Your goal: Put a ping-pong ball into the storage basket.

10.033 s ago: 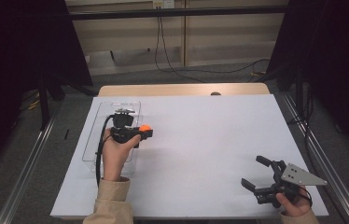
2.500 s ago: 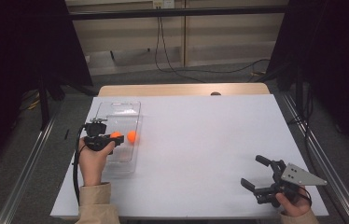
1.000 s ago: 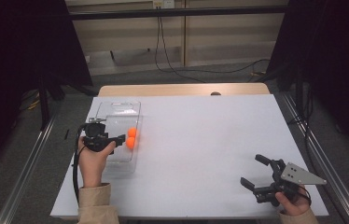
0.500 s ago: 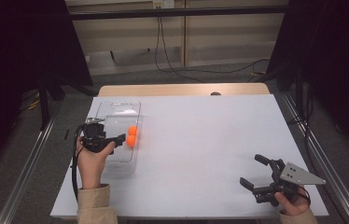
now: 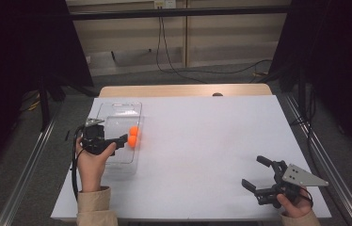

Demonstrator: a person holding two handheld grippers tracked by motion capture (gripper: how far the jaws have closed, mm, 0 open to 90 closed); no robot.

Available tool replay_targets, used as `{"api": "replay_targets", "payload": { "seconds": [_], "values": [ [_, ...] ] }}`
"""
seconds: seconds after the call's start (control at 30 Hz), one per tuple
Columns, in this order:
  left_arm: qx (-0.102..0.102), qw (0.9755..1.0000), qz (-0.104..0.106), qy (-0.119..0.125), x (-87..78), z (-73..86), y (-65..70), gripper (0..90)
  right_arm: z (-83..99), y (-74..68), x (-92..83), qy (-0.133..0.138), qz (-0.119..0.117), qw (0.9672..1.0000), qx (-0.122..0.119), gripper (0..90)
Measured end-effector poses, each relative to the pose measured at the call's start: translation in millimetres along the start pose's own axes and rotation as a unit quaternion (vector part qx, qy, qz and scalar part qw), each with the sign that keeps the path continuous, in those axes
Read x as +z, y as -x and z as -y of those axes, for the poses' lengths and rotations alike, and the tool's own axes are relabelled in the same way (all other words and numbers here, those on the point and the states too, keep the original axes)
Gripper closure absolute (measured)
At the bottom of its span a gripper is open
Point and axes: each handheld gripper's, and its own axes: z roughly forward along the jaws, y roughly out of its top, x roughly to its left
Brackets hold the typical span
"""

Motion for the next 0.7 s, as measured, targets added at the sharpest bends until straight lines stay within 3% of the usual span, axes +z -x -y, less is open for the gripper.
{"api": "replay_targets", "payload": {
  "seconds": [0.7],
  "values": [
    [0.022, 0.9978, 0.042, 0.047, -10.2, 4.6, 4.4, 4.3, -0.3, 0.2, -0.7, 0.001, 0.004, 1.0, 0.001, 1.8]
  ]
}}
